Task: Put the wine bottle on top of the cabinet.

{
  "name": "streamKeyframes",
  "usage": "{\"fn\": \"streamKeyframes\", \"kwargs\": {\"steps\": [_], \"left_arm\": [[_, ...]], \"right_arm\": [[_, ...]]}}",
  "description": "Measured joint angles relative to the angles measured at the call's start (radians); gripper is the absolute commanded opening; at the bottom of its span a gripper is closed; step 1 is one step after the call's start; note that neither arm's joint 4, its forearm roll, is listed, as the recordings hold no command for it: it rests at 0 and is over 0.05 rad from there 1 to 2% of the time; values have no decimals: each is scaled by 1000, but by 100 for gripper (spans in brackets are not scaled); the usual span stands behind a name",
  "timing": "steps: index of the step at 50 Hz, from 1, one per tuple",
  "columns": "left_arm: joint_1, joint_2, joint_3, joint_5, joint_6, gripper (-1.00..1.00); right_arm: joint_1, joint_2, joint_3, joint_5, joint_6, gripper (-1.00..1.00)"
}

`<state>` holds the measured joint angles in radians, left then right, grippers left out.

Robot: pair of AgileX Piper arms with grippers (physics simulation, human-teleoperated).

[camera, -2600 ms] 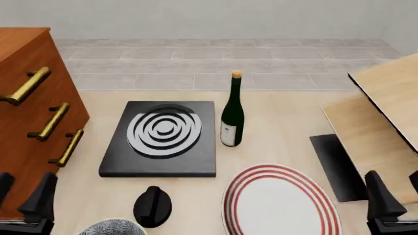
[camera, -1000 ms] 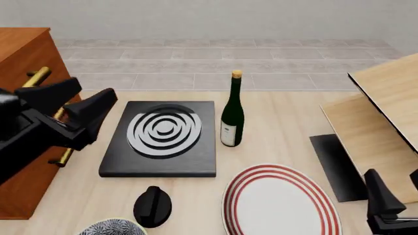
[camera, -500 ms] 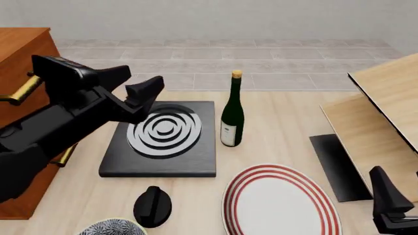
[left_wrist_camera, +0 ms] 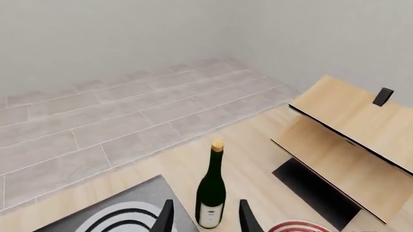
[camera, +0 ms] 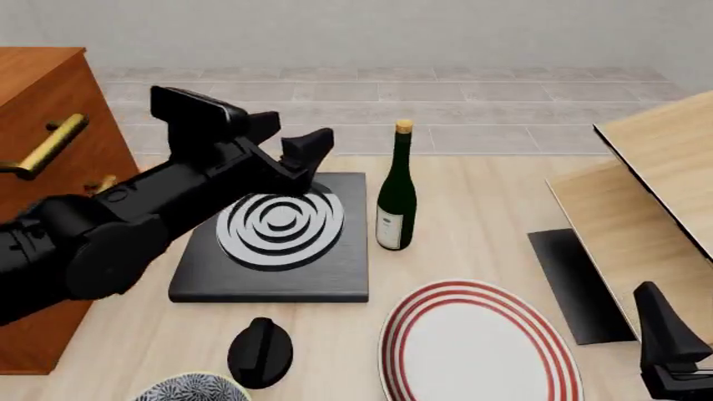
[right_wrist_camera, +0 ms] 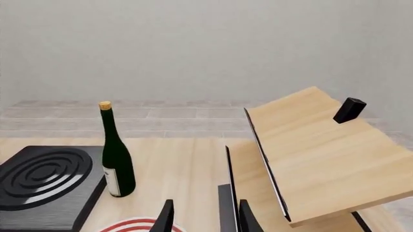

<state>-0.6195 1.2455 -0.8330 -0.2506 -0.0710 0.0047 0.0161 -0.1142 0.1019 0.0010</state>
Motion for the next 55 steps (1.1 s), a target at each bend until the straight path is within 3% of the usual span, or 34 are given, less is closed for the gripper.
{"fn": "streamKeyframes", "kwargs": {"steps": [26, 55], "left_arm": [[-71, 202, -133, -36, 26, 100], [-53, 377, -355, 58, 57, 100]], "right_arm": [[4, -1, -2, 2, 1, 100], [6, -3, -2, 1, 4, 100]]}}
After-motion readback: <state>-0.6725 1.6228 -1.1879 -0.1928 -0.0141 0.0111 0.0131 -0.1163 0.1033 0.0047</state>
